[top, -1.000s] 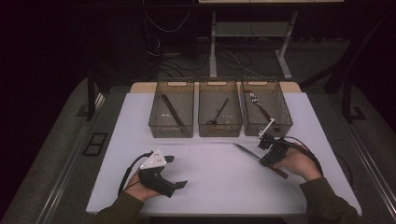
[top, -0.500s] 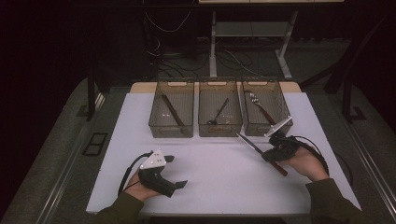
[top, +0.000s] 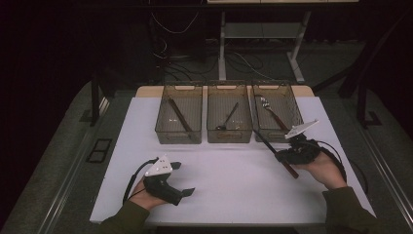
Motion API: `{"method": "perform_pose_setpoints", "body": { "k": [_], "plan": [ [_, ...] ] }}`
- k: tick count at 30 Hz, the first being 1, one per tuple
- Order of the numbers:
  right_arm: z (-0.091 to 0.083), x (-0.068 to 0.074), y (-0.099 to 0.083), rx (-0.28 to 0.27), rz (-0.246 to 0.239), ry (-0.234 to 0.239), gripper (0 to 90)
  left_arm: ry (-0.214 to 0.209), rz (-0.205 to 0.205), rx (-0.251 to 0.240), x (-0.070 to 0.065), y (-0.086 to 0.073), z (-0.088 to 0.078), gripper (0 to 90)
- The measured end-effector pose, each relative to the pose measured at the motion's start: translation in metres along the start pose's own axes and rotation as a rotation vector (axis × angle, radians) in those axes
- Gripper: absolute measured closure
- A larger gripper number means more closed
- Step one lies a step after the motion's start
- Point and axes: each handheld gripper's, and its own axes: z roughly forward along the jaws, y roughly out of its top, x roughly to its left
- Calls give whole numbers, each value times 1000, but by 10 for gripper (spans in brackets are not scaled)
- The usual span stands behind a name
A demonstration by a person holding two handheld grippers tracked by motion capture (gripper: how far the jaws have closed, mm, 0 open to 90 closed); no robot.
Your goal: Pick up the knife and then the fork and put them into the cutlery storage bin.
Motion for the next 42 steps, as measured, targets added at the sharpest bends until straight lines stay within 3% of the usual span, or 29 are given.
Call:
{"method": "perform_pose_setpoints", "body": {
  "k": [21, 33, 42],
  "plan": [
    [-29, -27, -8, -260, 136, -64, 778, 1, -6, 0, 2, -1, -1, 0],
    [-38, -37, -1, -334, 165, -88, 778, 3, -6, 1, 2, -1, -1, 0],
    [-45, -44, 16, -368, 167, -113, 777, 4, -6, 0, 2, -1, -1, 0]
  ]
}}
